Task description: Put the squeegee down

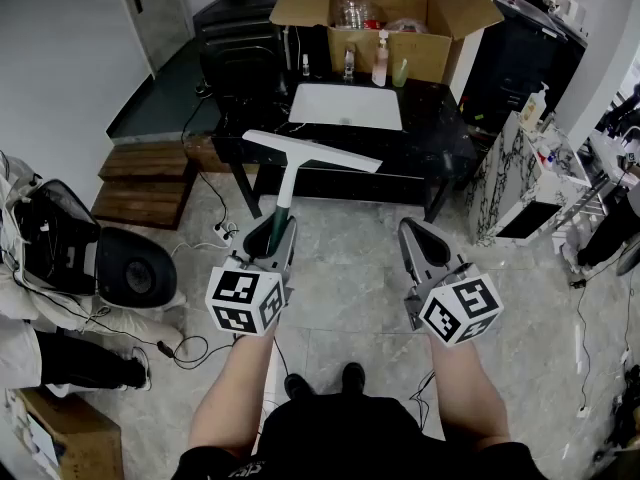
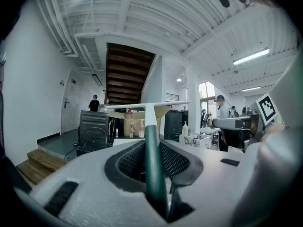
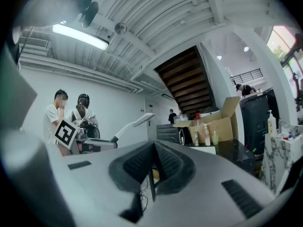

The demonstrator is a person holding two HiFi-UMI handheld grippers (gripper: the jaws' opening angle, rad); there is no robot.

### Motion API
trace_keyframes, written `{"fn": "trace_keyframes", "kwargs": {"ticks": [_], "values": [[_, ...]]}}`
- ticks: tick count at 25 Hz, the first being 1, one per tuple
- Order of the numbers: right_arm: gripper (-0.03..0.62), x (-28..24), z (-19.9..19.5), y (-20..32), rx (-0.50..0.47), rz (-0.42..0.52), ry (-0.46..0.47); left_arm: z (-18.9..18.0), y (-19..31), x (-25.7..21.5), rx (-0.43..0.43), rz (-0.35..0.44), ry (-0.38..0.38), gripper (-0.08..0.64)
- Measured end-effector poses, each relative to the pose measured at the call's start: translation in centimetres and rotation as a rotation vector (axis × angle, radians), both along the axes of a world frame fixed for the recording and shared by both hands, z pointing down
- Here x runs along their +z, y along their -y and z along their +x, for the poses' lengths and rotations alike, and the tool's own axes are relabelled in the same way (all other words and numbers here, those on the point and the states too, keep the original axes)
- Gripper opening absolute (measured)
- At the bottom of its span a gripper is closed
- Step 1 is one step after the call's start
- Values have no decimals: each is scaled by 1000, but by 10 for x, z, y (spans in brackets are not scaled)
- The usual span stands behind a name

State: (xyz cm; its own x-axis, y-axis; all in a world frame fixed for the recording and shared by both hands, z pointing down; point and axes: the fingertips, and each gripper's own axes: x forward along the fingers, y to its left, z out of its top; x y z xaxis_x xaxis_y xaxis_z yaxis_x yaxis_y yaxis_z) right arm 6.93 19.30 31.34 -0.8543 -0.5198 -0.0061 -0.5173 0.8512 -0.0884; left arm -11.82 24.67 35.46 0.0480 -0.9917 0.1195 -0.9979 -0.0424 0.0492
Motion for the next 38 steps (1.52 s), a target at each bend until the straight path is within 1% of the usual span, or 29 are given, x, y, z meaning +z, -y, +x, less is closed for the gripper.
{"fn": "trace_keyframes", "kwargs": {"ticks": [5,12,15,18,23,32,38], "values": [[3,6,1,3,-2,-3,0,5,3,2,9,2,11,101],[3,3,9,11,-3,-6,7,10,7,-2,-4,8,4,101],[3,1,15,17,5,-3,21,17,9,-4,-5,8,17,101],[5,-3,19,20,-14,0,36,24,13,-8,-11,13,23,101],[5,-5,33,25,-28,20,27,39,19,-16,-27,24,28,101],[5,3,54,30,-60,-2,14,62,25,-14,-33,15,20,101],[5,9,49,40,-61,-19,1,55,34,-8,-32,11,8,101]]}}
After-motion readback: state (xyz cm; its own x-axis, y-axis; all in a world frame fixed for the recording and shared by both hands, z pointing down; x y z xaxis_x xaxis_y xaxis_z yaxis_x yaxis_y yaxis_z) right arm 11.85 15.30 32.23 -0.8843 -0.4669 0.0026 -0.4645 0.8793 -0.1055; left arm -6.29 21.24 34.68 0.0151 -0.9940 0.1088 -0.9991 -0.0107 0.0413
